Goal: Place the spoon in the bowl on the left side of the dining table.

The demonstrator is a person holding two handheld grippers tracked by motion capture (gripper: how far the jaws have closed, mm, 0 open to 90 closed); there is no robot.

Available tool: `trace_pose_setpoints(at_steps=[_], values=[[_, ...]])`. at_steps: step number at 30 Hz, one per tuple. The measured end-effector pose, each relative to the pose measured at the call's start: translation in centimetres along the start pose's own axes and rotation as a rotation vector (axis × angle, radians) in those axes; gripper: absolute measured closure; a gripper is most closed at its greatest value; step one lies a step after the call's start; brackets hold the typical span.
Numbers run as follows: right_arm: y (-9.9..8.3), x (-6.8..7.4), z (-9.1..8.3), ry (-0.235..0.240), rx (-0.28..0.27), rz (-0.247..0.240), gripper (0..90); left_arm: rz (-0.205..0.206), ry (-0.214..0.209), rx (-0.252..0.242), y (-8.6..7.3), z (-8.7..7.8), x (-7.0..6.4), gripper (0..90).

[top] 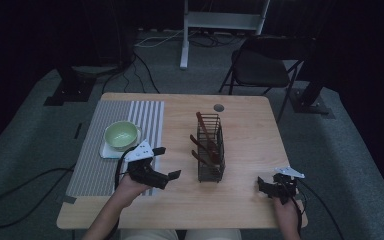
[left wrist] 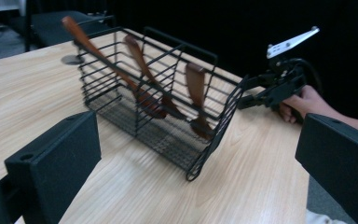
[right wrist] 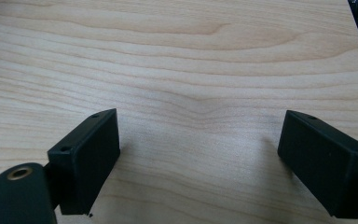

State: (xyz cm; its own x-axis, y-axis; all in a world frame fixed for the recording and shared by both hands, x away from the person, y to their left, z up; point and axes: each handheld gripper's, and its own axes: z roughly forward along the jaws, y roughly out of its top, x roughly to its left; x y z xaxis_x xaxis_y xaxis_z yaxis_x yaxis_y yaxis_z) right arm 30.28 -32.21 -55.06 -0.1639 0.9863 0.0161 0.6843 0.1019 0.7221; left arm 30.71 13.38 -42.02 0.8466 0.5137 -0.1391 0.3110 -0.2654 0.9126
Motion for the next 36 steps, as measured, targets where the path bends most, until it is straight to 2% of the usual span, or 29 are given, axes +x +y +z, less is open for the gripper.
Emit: trace_pose_setpoints(at_steps=[3, 4, 11, 12, 13, 19, 20, 22, 23, 24, 26, 28, 31, 33, 34, 35, 36], values=[[0.0, 0.0, 0.0, 0.0, 0.0, 0.0, 12.0, 0.001, -0.012, -0.002, 0.4, 0.7, 0.0, 0.4], [0.0, 0.0, 0.0, 0.0, 0.0, 0.0, 12.0, 0.005, -0.011, -0.008, 0.5, 0.9, -0.1, 3.8], [0.0, 0.0, 0.0, 0.0, 0.0, -0.001, 12.0, 0.019, -0.017, 0.007, 1.0, 2.4, 0.2, 7.3], [0.0, 0.0, 0.0, -0.001, -0.001, -0.001, 12.0, 0.021, -0.017, 0.002, 1.1, 2.6, 0.2, 13.7], [0.0, 0.0, 0.0, 0.0, 0.0, -0.001, 12.0, 0.019, -0.029, 0.003, 1.1, 2.8, 0.3, 14.5], [0.0, 0.0, 0.0, 0.0, -0.002, -0.001, 12.0, 0.02, -0.041, 0.011, 1.3, 4.2, 0.4, 21.4], [0.0, 0.0, 0.0, 0.0, -0.002, -0.001, 12.0, 0.021, -0.033, 0.013, 1.3, 4.4, 0.4, 26.5], [0.0, 0.0, 0.0, 0.0, -0.002, 0.0, 12.0, 0.014, -0.038, 0.015, 1.2, 4.8, 0.5, 28.6], [0.0, 0.0, 0.0, 0.0, -0.001, 0.0, 12.0, 0.016, -0.028, 0.009, 1.2, 4.9, 0.5, 35.9], [0.0, 0.0, 0.0, 0.0, -0.002, 0.0, 12.0, 0.013, -0.029, 0.009, 1.1, 5.0, 0.5, 38.8], [0.0, 0.0, 0.0, 0.0, -0.002, 0.001, 12.0, 0.005, -0.014, 0.012, 1.1, 5.3, 0.6, 43.6], [0.0, 0.0, 0.0, 0.0, -0.002, -0.001, 12.0, -0.001, -0.026, 0.013, 1.1, 5.5, 0.6, 44.3], [0.0, 0.0, 0.0, 0.001, -0.001, -0.001, 12.0, 0.007, -0.033, 0.027, 1.0, 6.0, 0.5, 48.9], [0.0, 0.0, 0.0, 0.0, -0.001, 0.0, 12.0, 0.018, -0.052, 0.043, 1.0, 6.3, 0.3, 56.8], [0.0, 0.0, 0.0, 0.001, -0.001, 0.0, 12.0, 0.026, -0.049, 0.049, 1.0, 6.5, 0.2, 56.8], [0.0, 0.0, 0.0, 0.001, -0.001, 0.0, 12.0, 0.033, -0.055, 0.05, 1.1, 6.5, 0.1, 62.2], [0.0, 0.0, 0.0, 0.001, -0.002, 0.0, 12.0, 0.034, -0.056, 0.05, 1.1, 6.6, 0.0, 63.2]])
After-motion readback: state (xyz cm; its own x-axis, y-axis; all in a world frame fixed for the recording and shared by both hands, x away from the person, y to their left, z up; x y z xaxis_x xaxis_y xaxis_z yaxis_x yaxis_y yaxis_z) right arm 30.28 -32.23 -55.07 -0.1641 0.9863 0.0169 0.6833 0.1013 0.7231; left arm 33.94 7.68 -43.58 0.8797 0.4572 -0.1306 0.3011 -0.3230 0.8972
